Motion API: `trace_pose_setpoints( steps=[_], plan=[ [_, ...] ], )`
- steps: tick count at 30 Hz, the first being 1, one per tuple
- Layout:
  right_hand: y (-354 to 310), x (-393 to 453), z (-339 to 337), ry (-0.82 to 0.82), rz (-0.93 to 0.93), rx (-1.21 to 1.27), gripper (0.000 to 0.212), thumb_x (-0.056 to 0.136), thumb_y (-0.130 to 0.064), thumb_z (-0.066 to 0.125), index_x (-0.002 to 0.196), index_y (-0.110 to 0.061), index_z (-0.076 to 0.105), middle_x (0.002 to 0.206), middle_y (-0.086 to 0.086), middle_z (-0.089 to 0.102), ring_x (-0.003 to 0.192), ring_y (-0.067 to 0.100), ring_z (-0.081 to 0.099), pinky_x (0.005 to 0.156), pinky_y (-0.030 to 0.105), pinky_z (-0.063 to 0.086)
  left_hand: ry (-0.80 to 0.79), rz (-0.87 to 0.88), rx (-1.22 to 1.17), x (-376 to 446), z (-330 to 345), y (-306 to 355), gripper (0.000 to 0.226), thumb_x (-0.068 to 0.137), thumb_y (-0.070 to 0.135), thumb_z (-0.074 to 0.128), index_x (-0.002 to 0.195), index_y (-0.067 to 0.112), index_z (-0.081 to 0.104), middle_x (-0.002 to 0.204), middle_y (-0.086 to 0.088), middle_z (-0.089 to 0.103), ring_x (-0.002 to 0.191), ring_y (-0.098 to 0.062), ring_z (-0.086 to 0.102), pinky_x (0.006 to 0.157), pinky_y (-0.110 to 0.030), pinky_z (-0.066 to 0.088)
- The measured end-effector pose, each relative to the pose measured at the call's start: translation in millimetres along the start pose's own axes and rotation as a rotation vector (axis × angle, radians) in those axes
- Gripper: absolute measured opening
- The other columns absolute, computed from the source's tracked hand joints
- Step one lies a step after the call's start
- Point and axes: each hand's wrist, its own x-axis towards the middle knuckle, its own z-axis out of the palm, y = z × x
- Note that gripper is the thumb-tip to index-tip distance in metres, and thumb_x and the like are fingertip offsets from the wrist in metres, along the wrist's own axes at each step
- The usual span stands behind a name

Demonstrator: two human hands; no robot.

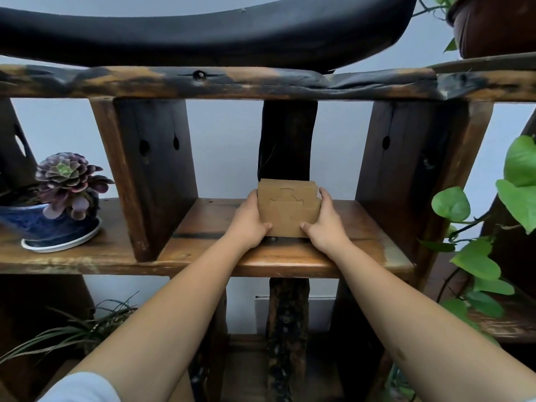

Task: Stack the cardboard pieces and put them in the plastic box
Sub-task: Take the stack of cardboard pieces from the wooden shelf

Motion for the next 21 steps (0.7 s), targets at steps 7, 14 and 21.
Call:
trace_pose_setpoints(
  steps=[7, 14, 21],
  plan=[
    [-2, -2, 4, 0.091, -0.086, -0.043, 0.061, 0.086, -0.037, 0.065, 0.138, -0.017, 0.04, 0.133, 0.004, 0.053, 0.119, 0.021, 0.051, 0.093, 0.029, 0.038, 0.031, 0.024, 0.286, -6, -3, 0, 0.062, 0.079, 0.047, 0.062, 0.13, 0.022, 0.036, 0.123, -0.004, 0.057, 0.109, -0.026, 0.057, 0.091, -0.047, 0.051],
    [0, -1, 2, 0.037, -0.065, 0.006, 0.054, 0.088, -0.032, 0.065, 0.133, -0.016, 0.04, 0.129, 0.006, 0.055, 0.117, 0.023, 0.053, 0.091, 0.029, 0.04, 0.03, 0.035, -0.074, -12, 8, -2, 0.052, 0.095, 0.031, 0.054, 0.137, 0.016, 0.028, 0.135, -0.007, 0.052, 0.121, -0.024, 0.052, 0.092, -0.028, 0.038],
    [-1, -2, -1, -0.049, 0.032, 0.042, 0.081, 0.082, -0.025, 0.075, 0.144, -0.022, 0.023, 0.134, 0.004, 0.053, 0.121, 0.022, 0.051, 0.094, 0.029, 0.036, -0.045, -0.097, -0.158, -10, -1, -4, 0.042, 0.093, 0.026, 0.061, 0.126, 0.019, 0.035, 0.129, -0.003, 0.055, 0.122, -0.024, 0.052, 0.091, -0.027, 0.038]
  ],
)
